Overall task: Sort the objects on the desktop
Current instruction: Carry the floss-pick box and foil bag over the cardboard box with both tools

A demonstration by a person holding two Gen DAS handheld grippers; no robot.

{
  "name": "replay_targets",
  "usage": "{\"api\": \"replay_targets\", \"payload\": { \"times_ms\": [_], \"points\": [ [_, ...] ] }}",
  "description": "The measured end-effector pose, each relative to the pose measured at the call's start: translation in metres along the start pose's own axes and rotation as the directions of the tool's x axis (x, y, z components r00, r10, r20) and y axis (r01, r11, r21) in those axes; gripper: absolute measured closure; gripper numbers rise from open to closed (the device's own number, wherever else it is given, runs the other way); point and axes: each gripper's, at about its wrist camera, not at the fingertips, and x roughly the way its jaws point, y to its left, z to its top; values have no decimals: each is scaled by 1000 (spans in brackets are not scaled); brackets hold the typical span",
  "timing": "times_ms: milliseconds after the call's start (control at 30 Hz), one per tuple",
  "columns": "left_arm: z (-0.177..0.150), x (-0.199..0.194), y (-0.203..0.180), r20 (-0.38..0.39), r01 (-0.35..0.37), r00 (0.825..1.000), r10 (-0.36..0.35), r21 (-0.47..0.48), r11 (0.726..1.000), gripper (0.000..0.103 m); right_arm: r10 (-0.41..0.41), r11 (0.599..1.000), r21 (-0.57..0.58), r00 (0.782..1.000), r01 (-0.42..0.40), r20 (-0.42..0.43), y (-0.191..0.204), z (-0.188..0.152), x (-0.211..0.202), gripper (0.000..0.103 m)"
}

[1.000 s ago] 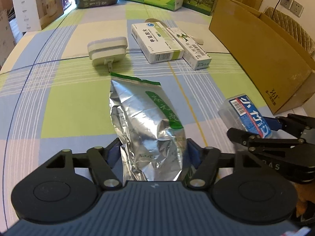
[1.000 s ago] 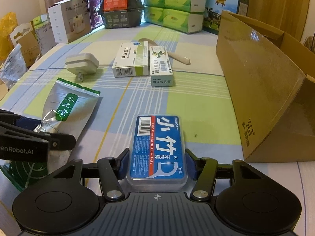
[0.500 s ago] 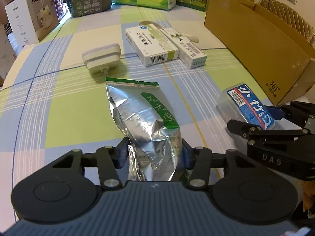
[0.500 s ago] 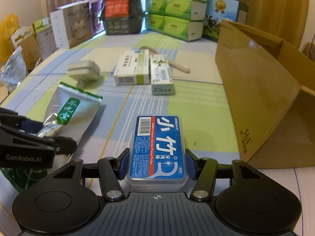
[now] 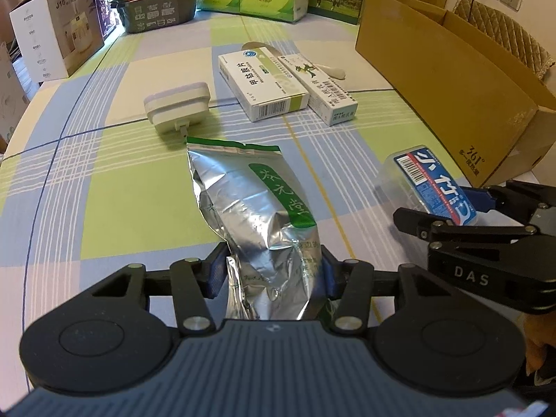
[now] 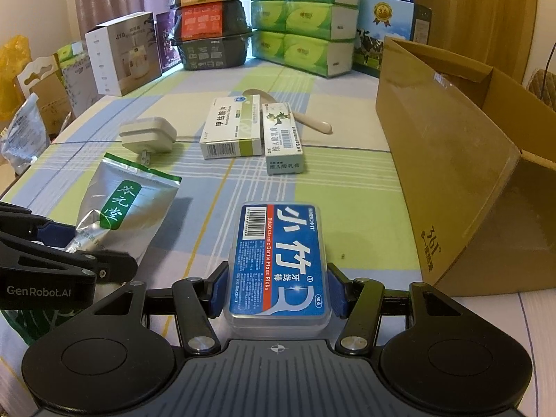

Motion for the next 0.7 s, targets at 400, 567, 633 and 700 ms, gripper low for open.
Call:
{"api": "replay_targets", "payload": {
  "times_ms": [400,567,633,700],
  "points": [
    [1,-27,-4,42,62,997,-61,-32,998,56,1,999,50,1000,-2,31,-7,1,-28,50],
    [-1,-56,-11,84,71,994,-68,-37,997,56,-3,999,46,998,0,57,-1,-1,-62,50],
    [-4,-69,-16,102,81,992,-76,-45,996,56,-17,998,55,998,14,61,-1,-1,-76,50],
    [-7,-81,-22,116,88,990,-81,-58,994,56,-33,997,67,997,28,74,-6,0,-90,50]
  ]
}}
